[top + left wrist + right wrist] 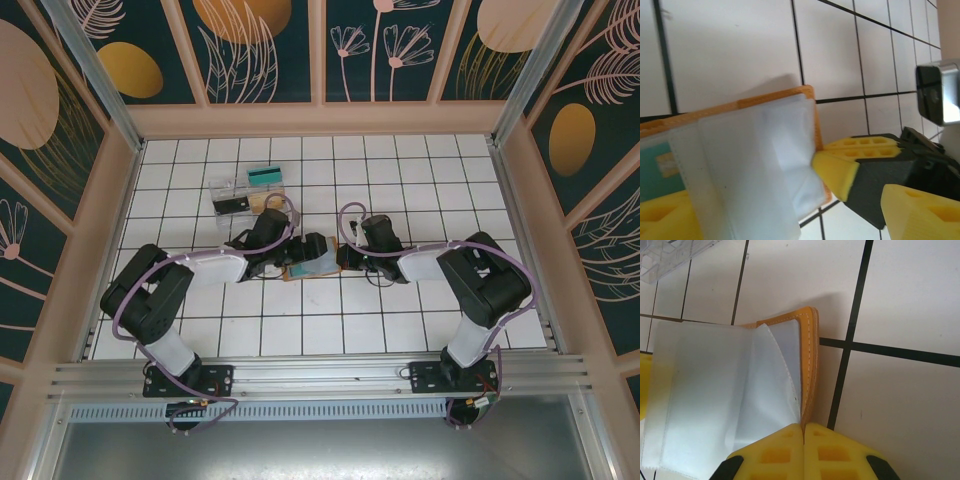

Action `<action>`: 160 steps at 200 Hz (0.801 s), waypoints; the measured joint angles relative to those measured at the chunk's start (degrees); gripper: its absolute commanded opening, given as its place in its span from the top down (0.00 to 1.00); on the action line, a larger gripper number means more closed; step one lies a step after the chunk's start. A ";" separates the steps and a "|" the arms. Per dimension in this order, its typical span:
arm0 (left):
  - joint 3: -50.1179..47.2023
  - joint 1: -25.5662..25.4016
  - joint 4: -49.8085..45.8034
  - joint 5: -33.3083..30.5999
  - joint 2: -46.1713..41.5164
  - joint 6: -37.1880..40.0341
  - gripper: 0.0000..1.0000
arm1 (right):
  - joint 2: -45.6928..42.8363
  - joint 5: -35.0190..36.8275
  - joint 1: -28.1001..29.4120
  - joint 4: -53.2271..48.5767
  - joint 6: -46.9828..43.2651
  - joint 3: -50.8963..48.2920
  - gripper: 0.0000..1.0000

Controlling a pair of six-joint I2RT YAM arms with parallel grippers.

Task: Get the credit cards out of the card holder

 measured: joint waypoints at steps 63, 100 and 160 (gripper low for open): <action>4.94 -4.24 2.36 0.66 1.97 -0.98 0.18 | 0.00 -0.42 -0.20 0.48 1.01 -0.52 0.89; 4.92 -4.26 1.86 -1.62 1.81 -1.09 0.19 | -1.22 -1.40 -1.42 2.84 3.02 -2.80 0.66; 1.77 -4.24 0.59 -5.90 -3.13 -0.42 0.20 | -10.88 1.38 -5.27 2.27 4.52 -8.13 0.50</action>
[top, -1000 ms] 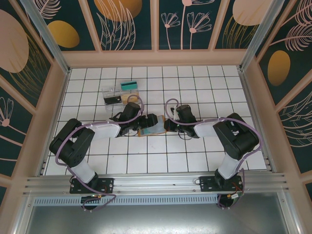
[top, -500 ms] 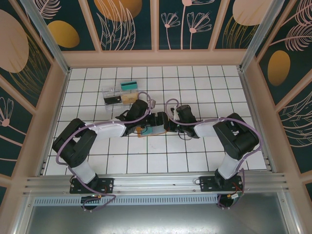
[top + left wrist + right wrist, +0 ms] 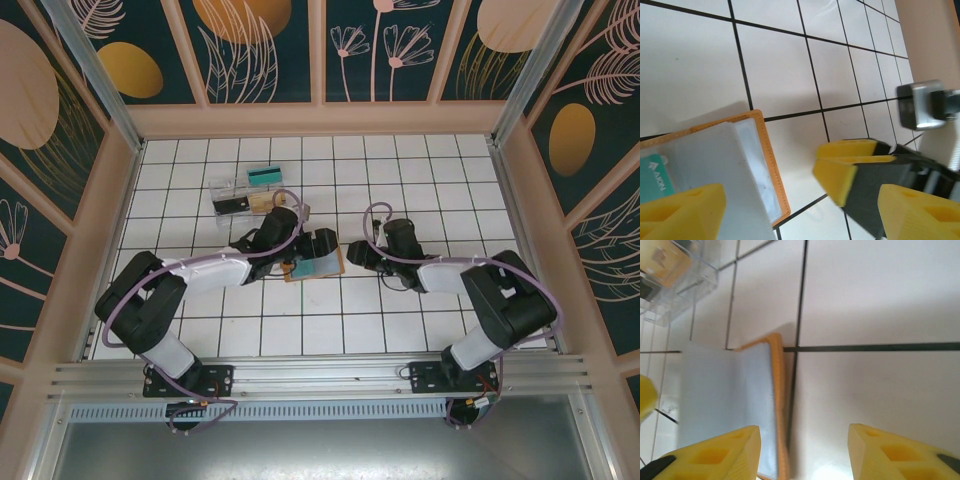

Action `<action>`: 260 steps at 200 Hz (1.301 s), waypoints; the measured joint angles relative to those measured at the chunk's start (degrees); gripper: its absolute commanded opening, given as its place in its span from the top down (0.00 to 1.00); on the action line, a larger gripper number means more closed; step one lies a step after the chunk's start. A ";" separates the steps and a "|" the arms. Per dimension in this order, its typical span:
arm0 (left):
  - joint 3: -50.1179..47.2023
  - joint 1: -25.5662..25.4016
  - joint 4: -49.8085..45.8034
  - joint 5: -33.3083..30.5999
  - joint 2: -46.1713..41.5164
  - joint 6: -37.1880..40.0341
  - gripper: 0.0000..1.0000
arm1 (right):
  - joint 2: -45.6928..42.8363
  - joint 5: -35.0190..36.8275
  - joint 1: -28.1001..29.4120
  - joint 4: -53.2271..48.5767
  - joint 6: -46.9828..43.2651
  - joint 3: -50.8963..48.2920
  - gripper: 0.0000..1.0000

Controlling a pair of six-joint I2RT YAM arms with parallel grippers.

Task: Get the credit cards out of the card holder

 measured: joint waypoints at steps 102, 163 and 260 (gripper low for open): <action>-3.65 0.00 0.26 -1.60 -2.32 0.24 0.21 | 1.90 1.27 7.32 -2.73 -0.24 4.59 0.75; -5.73 0.02 0.22 -3.23 -5.40 0.87 0.20 | 6.10 -2.21 8.59 -1.73 0.63 6.21 0.61; -6.71 0.48 1.11 -3.21 -4.92 0.83 0.21 | 9.75 -5.35 10.60 0.07 3.48 8.70 0.60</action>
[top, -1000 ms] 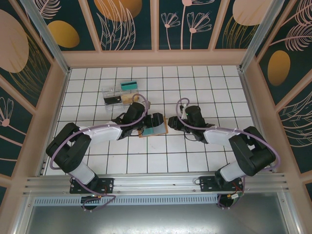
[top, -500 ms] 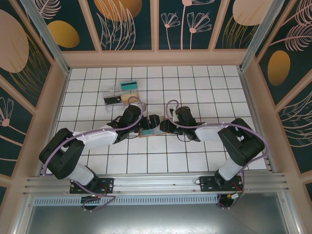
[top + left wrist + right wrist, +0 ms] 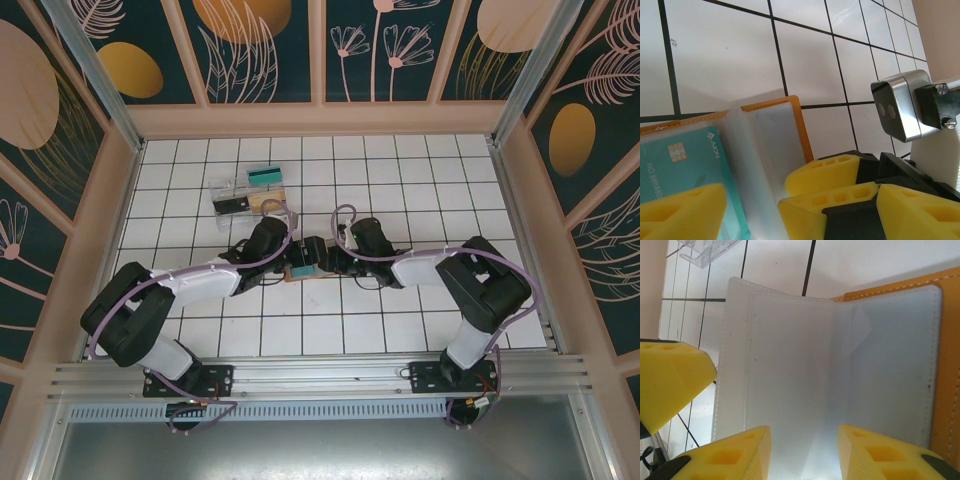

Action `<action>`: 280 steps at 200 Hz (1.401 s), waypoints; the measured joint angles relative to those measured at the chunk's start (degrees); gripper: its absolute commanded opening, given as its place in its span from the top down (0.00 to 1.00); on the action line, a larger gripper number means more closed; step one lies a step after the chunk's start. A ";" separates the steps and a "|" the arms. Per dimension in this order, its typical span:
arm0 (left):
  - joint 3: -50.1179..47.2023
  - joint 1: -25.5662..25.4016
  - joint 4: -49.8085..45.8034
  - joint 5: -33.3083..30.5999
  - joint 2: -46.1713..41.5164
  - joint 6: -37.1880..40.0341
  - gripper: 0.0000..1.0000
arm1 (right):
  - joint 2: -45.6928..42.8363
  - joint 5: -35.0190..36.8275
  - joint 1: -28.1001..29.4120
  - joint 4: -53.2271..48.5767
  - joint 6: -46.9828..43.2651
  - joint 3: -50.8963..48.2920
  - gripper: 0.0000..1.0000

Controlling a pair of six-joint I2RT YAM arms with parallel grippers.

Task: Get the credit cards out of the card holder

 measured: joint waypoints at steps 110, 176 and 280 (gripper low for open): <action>-1.09 1.03 5.88 0.90 2.80 -1.95 0.22 | 3.21 -1.16 -0.28 4.44 5.44 0.39 0.58; -0.35 0.33 11.41 6.54 5.14 -3.58 0.23 | -10.01 6.64 -0.74 -1.75 0.92 -5.27 0.64; 0.66 0.31 13.00 8.87 7.85 -4.52 0.23 | -7.10 8.24 -1.11 -3.10 -3.52 -5.09 0.94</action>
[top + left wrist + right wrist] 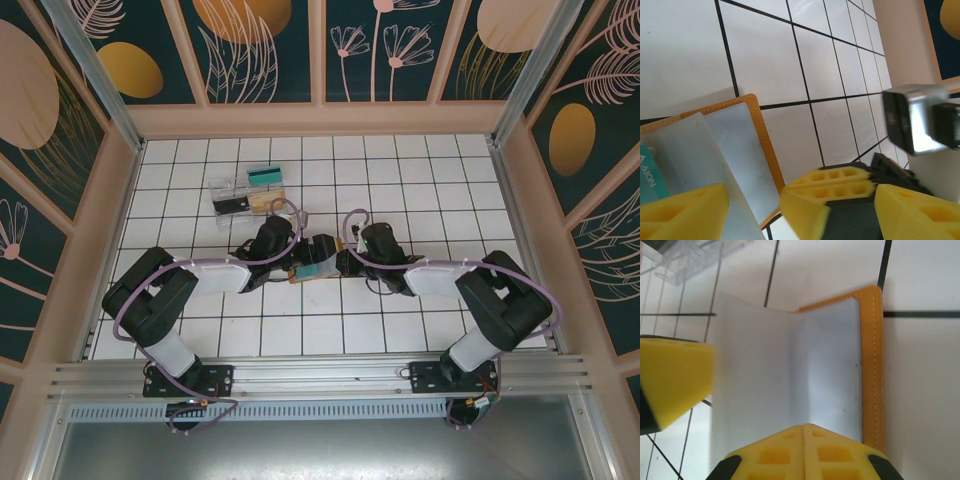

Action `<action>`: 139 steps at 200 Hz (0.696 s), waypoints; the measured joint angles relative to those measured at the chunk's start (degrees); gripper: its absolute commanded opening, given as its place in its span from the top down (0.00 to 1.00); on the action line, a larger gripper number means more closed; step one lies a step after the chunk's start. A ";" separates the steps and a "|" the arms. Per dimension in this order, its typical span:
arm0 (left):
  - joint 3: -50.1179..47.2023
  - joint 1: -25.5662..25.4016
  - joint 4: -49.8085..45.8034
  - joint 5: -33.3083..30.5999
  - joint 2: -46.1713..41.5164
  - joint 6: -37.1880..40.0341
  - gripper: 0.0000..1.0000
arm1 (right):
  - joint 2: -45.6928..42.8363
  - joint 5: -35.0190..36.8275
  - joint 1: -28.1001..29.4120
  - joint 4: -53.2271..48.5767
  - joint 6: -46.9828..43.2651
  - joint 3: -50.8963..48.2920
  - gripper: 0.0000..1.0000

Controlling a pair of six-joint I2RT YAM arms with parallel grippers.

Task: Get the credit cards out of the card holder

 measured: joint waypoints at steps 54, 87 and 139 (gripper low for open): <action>-0.02 0.28 -0.94 -0.61 -0.22 0.02 0.23 | 7.50 -3.21 1.09 0.87 0.04 4.96 0.96; -0.28 1.09 -2.58 -2.89 -0.33 0.02 0.23 | 11.26 -3.82 1.51 0.52 0.20 7.93 0.96; -0.68 1.27 -3.41 -3.80 -1.31 0.09 0.23 | 11.58 -3.56 1.95 -1.16 0.15 9.22 0.95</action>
